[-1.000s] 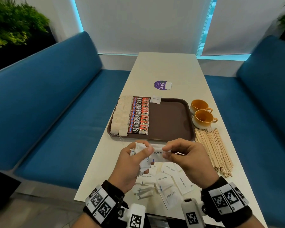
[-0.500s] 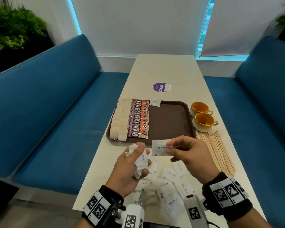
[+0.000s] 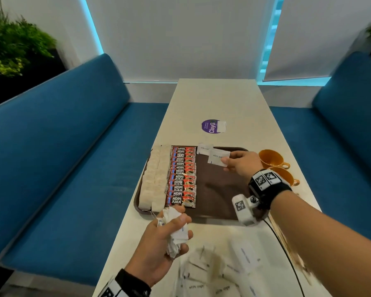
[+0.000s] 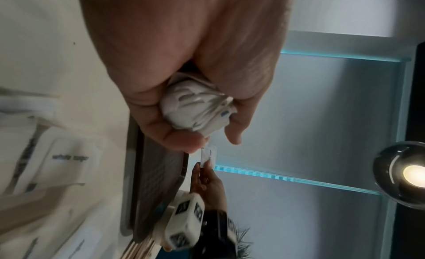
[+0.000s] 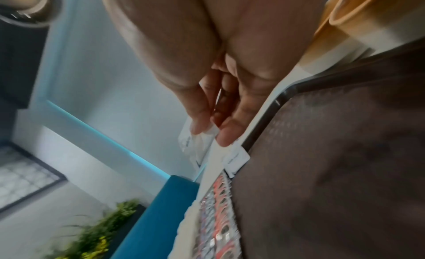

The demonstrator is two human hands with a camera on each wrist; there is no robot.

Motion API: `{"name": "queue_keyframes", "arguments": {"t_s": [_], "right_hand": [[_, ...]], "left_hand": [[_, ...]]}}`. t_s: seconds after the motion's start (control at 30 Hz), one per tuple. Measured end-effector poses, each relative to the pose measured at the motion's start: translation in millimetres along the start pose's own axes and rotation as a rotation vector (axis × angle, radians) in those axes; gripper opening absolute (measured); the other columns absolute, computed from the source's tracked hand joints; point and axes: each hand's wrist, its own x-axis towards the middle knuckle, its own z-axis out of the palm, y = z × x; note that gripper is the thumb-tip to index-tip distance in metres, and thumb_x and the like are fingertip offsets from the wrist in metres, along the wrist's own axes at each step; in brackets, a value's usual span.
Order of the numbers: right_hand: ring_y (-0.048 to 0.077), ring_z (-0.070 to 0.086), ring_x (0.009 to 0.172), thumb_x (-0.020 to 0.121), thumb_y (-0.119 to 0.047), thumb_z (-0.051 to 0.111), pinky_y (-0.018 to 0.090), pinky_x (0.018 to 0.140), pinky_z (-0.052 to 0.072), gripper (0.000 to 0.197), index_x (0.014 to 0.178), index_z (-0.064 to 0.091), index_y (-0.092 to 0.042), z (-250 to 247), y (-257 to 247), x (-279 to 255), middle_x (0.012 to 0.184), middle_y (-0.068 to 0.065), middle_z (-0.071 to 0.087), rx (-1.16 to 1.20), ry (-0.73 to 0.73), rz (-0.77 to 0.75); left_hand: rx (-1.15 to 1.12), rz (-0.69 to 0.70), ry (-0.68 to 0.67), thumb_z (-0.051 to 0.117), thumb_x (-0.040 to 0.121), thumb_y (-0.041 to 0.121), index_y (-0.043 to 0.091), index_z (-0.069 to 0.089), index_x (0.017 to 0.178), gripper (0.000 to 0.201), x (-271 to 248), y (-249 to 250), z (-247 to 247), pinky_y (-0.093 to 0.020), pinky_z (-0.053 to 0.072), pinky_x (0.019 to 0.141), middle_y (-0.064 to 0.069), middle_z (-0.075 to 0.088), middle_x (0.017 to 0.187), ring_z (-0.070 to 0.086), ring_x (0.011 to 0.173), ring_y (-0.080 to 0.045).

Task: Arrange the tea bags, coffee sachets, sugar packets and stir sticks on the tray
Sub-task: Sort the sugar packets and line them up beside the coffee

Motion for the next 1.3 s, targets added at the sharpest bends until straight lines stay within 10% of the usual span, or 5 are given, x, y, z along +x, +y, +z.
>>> {"name": "queue_keyframes", "arguments": {"t_s": [0.27,0.6,1.1,1.2,1.3], "right_hand": [[0.019,0.065,0.068,0.085,-0.018,0.084,0.029,0.064,0.058,0.019,0.1,0.071,-0.016,29.1,21.2,94.8,0.085,0.006,0.073,-0.265,0.041,0.016],[0.021,0.068,0.062,0.077,-0.016,0.09,0.036,0.074,0.063,0.018,0.085,0.075,-0.009,50.0,41.1,149.6,0.076,0.011,0.076,-0.411,0.124,0.086],[0.023,0.073,0.085,0.076,-0.021,0.091,0.037,0.087,0.06,0.021,0.073,0.07,-0.023,55.7,41.3,160.3,0.085,0.003,0.076,-0.547,0.135,-0.003],[0.021,0.071,0.087,0.075,-0.02,0.091,0.034,0.084,0.058,0.019,0.079,0.073,-0.018,58.5,39.6,158.6,0.088,0.001,0.074,-0.557,0.124,-0.011],[0.018,0.064,0.086,0.077,-0.02,0.09,0.029,0.077,0.051,0.019,0.086,0.074,-0.015,61.2,37.0,155.3,0.09,0.0,0.069,-0.588,0.127,-0.005]], "left_hand": [[0.113,-0.108,0.017,0.096,0.053,0.004,0.0,0.067,0.112,0.066,26.3,-3.7,-13.2,-0.033,0.051,0.047,-0.026,0.067,0.089,0.066,0.066,-0.038],[0.336,-0.1,-0.032,0.091,0.036,0.028,0.003,0.066,0.111,0.083,55.5,-6.2,-36.1,-0.031,0.059,0.06,-0.028,0.072,0.103,0.075,0.072,-0.033],[0.428,-0.113,0.057,0.077,0.087,0.009,0.005,0.061,0.111,0.03,65.9,-15.1,-42.9,-0.006,0.046,0.052,-0.012,0.068,0.099,0.069,0.06,0.002],[0.485,-0.119,-0.026,0.097,0.05,0.04,0.01,0.06,0.108,0.075,69.8,-19.2,-45.7,-0.007,0.047,0.051,-0.007,0.068,0.098,0.07,0.059,0.002],[0.505,-0.13,0.002,0.091,0.035,0.032,0.006,0.064,0.106,0.08,68.0,-13.1,-38.1,-0.013,0.051,0.055,-0.015,0.072,0.096,0.074,0.064,-0.01]]}}
